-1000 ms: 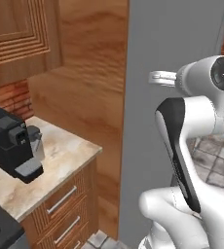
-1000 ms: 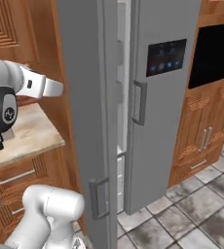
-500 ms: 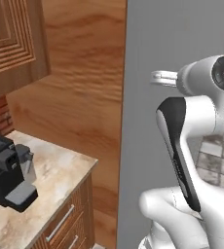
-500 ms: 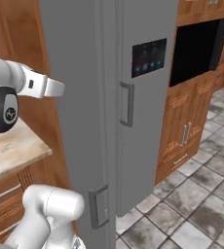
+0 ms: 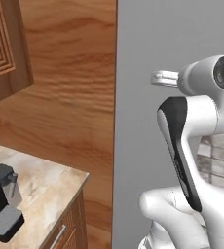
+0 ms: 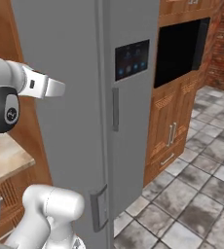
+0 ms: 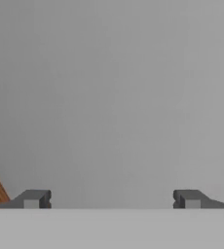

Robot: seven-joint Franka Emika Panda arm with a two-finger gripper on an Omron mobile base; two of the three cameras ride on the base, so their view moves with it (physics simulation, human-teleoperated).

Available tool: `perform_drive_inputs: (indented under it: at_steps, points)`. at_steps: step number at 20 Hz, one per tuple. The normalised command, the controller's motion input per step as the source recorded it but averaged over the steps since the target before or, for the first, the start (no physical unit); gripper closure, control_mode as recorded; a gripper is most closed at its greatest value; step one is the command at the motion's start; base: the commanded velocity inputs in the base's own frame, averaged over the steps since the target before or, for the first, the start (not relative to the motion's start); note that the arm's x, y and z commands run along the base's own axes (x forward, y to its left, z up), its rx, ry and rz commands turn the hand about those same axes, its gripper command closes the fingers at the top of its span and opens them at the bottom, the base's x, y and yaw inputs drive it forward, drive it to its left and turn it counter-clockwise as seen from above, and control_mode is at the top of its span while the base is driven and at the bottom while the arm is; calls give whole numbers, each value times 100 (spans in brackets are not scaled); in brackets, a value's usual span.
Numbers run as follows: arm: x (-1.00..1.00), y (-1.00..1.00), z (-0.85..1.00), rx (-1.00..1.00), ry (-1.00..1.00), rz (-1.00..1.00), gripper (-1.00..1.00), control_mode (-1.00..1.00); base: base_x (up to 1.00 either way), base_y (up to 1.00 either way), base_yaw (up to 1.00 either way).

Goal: Take the lemon wedge and broccoli from the second highest rack and move them to the highest rack where the lemon wedge and lemon are located, to maximize freezer space. Close the freezer door after rearranging.

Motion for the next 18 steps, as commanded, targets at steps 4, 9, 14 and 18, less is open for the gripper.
perform_drive_inputs:
  at_steps: [4, 9, 14, 18]
  points:
    - [0, 0, 0, 0, 0, 0, -100, 100, 51, 7, -13]
    - [35, 1, -9, 4, 1, 0, -100, -100, 17, 5, -1]
    - [74, -5, -16, 21, 3, 0, -100, -100, 0, 0, 0]
    - [75, -12, -26, 24, 0, 0, -100, -100, 0, 0, 0]
